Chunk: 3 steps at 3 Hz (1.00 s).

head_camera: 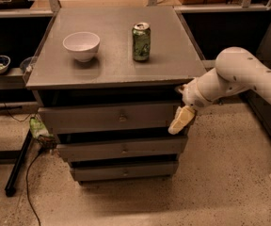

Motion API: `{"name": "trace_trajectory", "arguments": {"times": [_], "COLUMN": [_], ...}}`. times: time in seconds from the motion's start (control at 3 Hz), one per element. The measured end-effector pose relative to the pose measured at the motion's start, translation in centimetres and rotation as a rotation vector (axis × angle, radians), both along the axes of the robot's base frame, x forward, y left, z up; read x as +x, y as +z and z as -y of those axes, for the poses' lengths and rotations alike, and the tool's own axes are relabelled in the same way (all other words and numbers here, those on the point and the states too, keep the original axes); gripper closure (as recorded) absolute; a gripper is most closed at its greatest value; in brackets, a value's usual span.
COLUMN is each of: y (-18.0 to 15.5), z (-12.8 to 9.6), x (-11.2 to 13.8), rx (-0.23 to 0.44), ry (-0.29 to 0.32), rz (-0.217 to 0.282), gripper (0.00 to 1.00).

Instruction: Open top drawer

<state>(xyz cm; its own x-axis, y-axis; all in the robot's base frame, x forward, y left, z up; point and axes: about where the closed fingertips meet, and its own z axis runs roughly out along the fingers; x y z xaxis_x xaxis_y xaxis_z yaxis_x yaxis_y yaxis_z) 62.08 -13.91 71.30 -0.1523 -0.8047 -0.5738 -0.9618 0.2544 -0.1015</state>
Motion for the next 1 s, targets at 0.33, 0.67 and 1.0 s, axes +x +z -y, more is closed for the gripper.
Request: {"name": "trace_trajectory", "arguments": {"times": [0.33, 0.67, 1.0], "y": [-1.6, -2.5, -2.7], "z": [-0.6, -0.8, -0.8], "x": [0.4, 0.4, -0.1], "rx": [0.028, 0.035, 0.046], "ry": [0.017, 0.022, 0.019], "rz": [-0.050, -0.074, -0.086], "gripper": [0.00, 0.00, 0.00]}}
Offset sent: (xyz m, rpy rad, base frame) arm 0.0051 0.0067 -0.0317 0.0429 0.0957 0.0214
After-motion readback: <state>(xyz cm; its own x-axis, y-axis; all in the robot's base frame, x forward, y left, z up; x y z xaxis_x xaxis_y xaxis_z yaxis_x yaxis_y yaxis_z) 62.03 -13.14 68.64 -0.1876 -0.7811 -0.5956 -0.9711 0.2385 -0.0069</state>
